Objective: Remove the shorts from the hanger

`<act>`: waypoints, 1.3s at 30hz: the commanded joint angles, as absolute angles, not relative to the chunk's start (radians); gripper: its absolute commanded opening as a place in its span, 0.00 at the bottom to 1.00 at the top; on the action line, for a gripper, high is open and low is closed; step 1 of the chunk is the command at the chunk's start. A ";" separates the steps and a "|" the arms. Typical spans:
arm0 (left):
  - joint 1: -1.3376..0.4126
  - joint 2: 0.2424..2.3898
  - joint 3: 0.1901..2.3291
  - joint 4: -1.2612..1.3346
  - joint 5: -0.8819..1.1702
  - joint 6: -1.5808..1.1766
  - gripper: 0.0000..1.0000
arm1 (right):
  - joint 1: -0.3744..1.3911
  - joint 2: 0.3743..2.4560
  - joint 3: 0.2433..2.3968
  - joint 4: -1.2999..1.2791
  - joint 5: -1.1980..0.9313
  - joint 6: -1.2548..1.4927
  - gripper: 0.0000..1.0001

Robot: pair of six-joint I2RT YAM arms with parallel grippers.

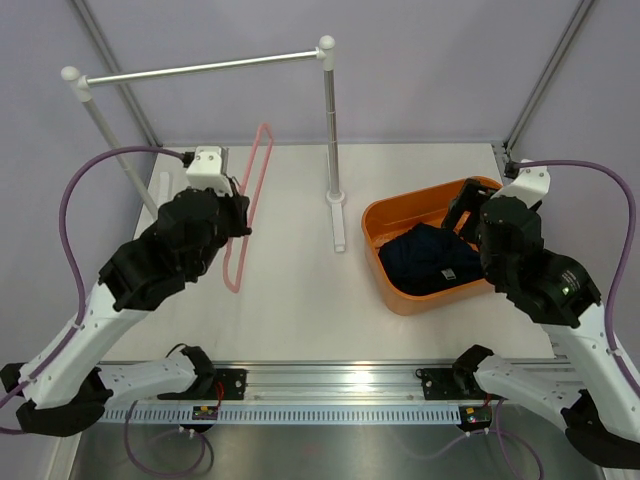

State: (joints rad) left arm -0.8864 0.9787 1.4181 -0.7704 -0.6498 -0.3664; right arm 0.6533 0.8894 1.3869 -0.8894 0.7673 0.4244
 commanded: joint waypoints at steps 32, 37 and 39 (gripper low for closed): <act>-0.356 1.494 1.945 -0.612 0.066 -0.256 0.00 | 0.647 0.732 1.197 -0.753 0.515 0.446 0.85; -0.356 1.502 1.940 -0.568 0.011 -0.233 0.00 | 0.649 0.738 1.177 -0.735 0.509 0.440 0.86; -0.356 1.508 1.939 -0.545 0.005 -0.230 0.00 | 0.649 0.744 1.174 -0.726 0.499 0.440 0.85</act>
